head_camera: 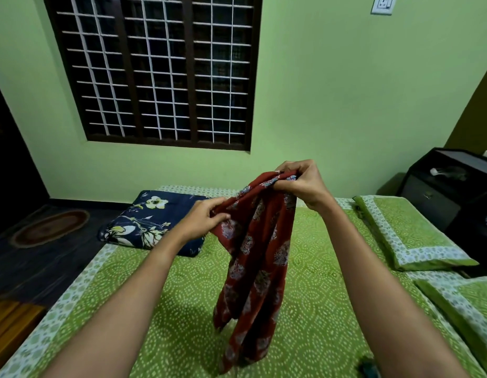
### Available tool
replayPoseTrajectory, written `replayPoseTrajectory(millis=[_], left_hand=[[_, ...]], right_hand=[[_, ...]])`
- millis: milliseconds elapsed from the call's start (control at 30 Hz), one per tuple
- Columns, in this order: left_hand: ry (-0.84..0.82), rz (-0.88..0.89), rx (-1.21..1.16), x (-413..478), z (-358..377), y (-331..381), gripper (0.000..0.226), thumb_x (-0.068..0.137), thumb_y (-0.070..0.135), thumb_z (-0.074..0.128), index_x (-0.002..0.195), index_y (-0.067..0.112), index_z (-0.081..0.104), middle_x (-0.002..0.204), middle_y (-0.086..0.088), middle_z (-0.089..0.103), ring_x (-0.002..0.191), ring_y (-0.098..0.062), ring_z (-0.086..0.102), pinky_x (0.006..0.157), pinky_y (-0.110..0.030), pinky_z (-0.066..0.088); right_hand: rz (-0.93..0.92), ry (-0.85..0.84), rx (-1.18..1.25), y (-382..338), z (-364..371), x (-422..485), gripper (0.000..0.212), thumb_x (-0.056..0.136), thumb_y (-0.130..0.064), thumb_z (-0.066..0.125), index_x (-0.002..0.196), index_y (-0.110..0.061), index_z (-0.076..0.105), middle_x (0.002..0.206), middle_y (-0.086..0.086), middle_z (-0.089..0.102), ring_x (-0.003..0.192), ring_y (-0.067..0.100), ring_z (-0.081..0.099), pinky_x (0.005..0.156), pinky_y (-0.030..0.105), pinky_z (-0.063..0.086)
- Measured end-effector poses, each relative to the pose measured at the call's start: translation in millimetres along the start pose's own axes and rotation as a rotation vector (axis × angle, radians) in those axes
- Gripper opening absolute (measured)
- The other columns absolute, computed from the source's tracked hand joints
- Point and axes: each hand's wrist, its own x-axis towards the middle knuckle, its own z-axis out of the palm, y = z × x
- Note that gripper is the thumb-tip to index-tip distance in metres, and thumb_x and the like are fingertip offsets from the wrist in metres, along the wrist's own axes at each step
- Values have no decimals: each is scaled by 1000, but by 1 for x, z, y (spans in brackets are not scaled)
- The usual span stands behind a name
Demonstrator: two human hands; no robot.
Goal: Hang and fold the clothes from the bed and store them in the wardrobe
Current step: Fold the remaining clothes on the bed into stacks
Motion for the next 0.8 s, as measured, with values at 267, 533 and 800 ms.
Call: replayPoseTrajectory(millis=[267, 533, 800], left_hand=[[498, 122, -18, 7, -30, 30, 37, 89, -10, 41, 113, 8, 63, 100, -7, 64, 79, -15, 54, 74, -23, 47], [-53, 230, 19, -2, -53, 31, 39, 94, -2, 45, 99, 36, 53, 100, 14, 57, 91, -1, 54, 84, -13, 44], [-22, 85, -54, -10, -49, 21, 25, 80, 14, 70, 98, 25, 57, 94, 4, 59, 80, -4, 59, 61, -14, 47]], right_hand=[[142, -281, -755, 5, -13, 2, 33, 80, -32, 74, 83, 1, 70, 73, 16, 66, 61, 26, 63, 52, 35, 55], [134, -231, -587, -1, -37, 6, 24, 78, -11, 74, 100, -1, 72, 93, 16, 72, 84, 26, 68, 61, 35, 60], [-22, -82, -349, -7, -16, 5, 15, 77, 1, 72, 92, 0, 71, 84, 19, 69, 76, 29, 69, 60, 31, 60]])
